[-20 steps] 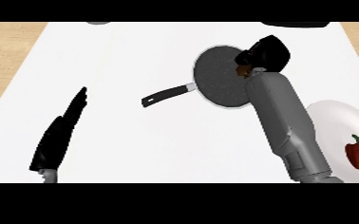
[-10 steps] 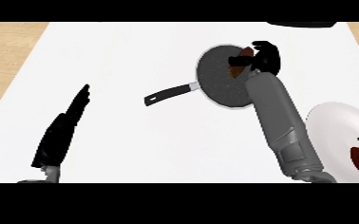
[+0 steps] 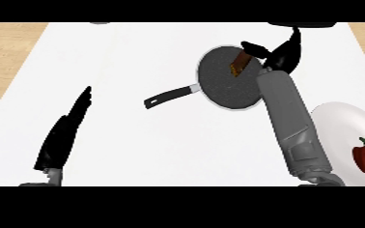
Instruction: Pick the sweet potato from the plate and place it in the pan
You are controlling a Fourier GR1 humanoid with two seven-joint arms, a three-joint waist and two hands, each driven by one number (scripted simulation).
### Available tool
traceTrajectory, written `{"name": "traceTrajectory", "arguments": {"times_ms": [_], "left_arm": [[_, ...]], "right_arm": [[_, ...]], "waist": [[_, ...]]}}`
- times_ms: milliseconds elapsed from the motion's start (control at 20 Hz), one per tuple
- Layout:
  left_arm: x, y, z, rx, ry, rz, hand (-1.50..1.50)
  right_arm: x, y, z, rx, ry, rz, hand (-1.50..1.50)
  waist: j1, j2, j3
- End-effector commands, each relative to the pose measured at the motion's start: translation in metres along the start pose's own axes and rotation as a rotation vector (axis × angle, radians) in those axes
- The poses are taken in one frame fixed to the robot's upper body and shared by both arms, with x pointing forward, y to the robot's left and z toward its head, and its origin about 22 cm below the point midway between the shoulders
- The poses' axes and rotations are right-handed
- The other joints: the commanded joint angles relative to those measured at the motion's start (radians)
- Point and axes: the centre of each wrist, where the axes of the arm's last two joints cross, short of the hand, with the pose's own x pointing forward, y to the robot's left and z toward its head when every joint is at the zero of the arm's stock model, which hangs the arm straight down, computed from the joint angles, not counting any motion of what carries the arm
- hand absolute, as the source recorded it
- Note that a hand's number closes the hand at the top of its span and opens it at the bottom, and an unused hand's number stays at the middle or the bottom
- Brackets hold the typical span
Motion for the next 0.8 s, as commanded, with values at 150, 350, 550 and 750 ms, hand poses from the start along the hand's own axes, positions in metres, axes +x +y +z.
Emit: {"name": "traceTrajectory", "arguments": {"times_ms": [150,350,550,750], "left_arm": [[-0.01,-0.006,0.007,0.025,0.053,0.015,0.0],[-0.018,0.016,0.008,0.059,0.051,0.009,0.0],[-0.019,0.026,0.014,0.052,0.068,-0.001,0.0],[-0.025,0.014,0.022,0.076,0.095,0.018,0.0]], "right_arm": [[-0.01,-0.013,-0.014,-0.291,0.07,-0.161,-1.5],[-0.056,-0.038,-0.016,-0.326,0.046,-0.183,-1.5],[-0.091,-0.062,-0.003,-0.308,-0.017,-0.159,-1.5],[-0.121,-0.106,0.008,-0.291,-0.038,-0.132,-1.5]], "waist": [[-0.035,-0.016,-0.002],[-0.057,-0.03,-0.002],[-0.071,-0.037,-0.004],[-0.095,-0.043,-0.006]]}}
